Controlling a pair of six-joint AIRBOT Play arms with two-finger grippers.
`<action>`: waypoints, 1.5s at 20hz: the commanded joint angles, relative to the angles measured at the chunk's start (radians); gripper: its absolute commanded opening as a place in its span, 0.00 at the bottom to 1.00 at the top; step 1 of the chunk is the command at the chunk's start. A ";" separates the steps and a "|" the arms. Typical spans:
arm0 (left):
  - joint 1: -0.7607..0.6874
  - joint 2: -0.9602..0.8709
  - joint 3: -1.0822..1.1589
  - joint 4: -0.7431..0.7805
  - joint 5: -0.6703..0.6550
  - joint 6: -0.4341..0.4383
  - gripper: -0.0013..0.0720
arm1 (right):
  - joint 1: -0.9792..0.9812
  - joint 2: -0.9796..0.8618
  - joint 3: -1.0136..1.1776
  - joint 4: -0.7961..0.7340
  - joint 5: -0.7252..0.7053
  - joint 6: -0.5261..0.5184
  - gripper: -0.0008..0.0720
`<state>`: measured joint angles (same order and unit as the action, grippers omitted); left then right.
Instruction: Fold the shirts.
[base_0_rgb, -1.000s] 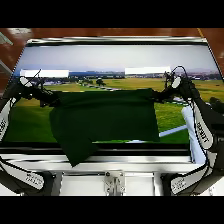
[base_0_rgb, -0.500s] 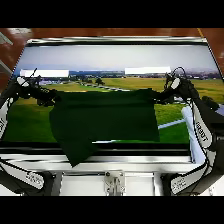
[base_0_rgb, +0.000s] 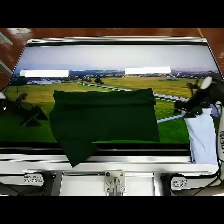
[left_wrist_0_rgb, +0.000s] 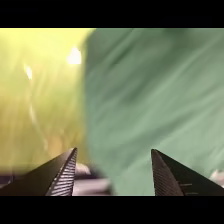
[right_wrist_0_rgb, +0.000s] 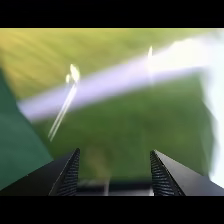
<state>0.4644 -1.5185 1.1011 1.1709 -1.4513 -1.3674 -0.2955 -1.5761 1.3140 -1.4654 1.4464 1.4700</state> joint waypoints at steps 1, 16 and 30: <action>0.113 0.174 -0.343 -0.002 0.038 0.101 0.74 | -0.163 0.084 -0.097 0.055 0.068 -0.038 0.78; -0.022 0.219 -0.591 -0.232 0.266 0.189 0.70 | -0.185 0.089 -0.130 0.156 -0.093 -0.042 0.78; -0.076 0.212 -0.645 -0.252 0.262 0.235 0.07 | -0.185 0.090 -0.372 0.245 -0.040 -0.188 0.82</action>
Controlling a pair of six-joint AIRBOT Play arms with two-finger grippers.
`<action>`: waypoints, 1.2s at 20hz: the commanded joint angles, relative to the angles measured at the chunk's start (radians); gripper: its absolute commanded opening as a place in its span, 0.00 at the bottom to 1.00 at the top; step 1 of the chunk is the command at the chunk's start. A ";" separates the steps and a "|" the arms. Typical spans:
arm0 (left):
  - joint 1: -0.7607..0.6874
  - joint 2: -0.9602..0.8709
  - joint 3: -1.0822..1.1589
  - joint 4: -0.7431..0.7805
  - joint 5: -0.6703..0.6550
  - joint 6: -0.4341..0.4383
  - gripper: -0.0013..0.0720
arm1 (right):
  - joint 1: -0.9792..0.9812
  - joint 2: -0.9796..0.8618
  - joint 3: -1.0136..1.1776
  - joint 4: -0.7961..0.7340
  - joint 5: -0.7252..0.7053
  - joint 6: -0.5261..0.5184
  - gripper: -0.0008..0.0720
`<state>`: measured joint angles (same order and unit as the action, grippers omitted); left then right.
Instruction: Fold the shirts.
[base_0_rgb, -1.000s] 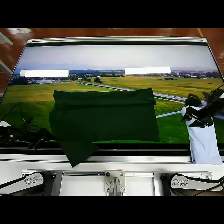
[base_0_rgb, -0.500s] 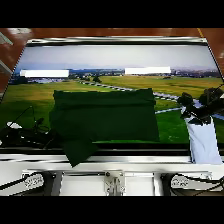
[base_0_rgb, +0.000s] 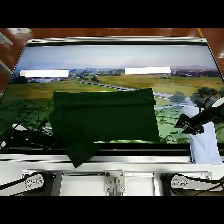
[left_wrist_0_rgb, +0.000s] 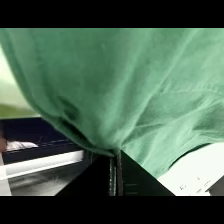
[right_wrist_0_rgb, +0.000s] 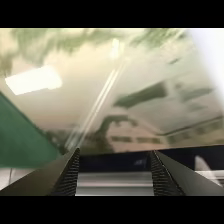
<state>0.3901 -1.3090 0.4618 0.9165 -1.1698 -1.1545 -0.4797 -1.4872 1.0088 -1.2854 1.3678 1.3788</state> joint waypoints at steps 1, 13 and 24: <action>-0.002 0.006 0.000 0.002 -0.020 0.026 0.07 | -0.001 0.002 -0.088 0.099 0.064 -0.134 0.88; -0.002 0.008 0.019 0.002 -0.038 0.036 0.07 | 0.041 0.001 -0.302 0.318 -0.107 -0.176 0.88; -0.002 0.008 0.220 -0.002 -0.095 0.108 0.07 | 0.171 0.039 -0.162 0.324 -0.177 -0.145 0.09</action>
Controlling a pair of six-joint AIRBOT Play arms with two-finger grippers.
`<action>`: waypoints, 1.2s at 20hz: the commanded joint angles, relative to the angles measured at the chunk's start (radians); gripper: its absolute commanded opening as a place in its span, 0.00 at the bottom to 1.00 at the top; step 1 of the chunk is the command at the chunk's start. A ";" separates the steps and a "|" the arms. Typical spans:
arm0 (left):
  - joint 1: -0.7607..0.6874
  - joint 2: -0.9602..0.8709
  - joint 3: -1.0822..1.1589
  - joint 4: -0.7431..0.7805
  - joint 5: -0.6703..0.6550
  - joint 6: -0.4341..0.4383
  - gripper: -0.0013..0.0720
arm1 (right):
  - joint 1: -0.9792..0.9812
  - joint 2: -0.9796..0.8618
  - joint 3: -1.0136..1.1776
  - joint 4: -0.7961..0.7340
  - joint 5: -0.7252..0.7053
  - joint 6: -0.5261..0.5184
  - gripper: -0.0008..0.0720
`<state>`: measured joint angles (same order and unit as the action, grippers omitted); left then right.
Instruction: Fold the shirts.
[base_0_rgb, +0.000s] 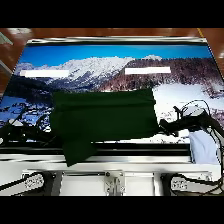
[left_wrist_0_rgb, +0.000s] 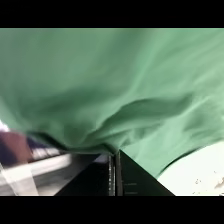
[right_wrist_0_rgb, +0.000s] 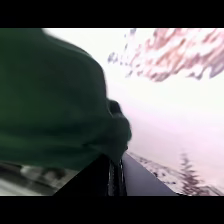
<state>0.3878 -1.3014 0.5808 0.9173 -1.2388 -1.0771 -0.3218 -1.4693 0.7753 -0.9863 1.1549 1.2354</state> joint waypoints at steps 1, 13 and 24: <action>0.000 -0.001 0.161 -0.003 -0.019 0.044 0.07 | 0.026 0.021 0.116 0.004 0.005 0.032 0.09; -0.084 -0.451 0.882 -0.140 -0.011 -0.040 0.07 | 0.227 -0.359 0.697 -0.048 -0.176 0.224 0.09; -0.043 -0.663 1.061 -0.117 0.000 -0.094 0.07 | 0.227 -0.441 0.769 -0.066 -0.256 0.247 0.09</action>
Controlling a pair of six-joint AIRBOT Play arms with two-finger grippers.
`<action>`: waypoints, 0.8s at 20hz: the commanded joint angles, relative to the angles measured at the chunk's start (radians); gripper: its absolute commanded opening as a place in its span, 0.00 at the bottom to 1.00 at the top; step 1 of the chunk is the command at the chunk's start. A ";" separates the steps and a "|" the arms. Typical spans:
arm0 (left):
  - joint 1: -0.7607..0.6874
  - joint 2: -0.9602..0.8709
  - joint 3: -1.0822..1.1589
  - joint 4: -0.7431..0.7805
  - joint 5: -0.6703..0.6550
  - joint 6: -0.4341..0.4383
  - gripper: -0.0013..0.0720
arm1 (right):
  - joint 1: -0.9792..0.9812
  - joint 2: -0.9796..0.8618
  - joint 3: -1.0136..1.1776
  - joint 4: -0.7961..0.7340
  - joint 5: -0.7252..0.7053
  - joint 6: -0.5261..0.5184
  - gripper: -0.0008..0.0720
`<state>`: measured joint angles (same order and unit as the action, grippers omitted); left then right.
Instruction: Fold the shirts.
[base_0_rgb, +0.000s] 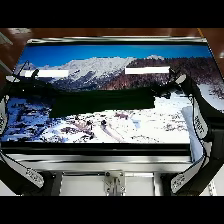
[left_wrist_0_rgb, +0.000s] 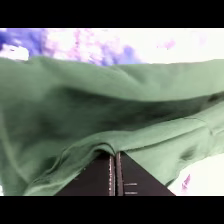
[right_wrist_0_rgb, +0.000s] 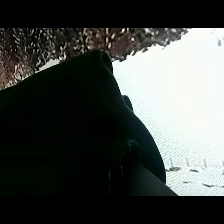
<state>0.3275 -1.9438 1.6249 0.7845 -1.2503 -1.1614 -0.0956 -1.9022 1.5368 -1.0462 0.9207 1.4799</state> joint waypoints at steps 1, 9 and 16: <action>0.019 -0.020 0.017 0.016 0.010 -0.015 0.07 | 0.001 -0.008 0.008 -0.005 -0.016 0.003 0.09; -0.005 -0.020 0.018 0.008 -0.088 -0.014 0.70 | -0.023 0.039 0.008 0.006 0.023 -0.041 0.78; -0.002 -0.013 0.018 -0.016 -0.201 -0.039 0.70 | -0.075 -0.026 0.008 0.209 0.073 -0.042 0.88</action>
<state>0.3260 -1.9614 1.6413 0.7868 -1.4017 -1.1858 -0.1684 -1.8973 1.5440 -0.9173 0.9653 1.4456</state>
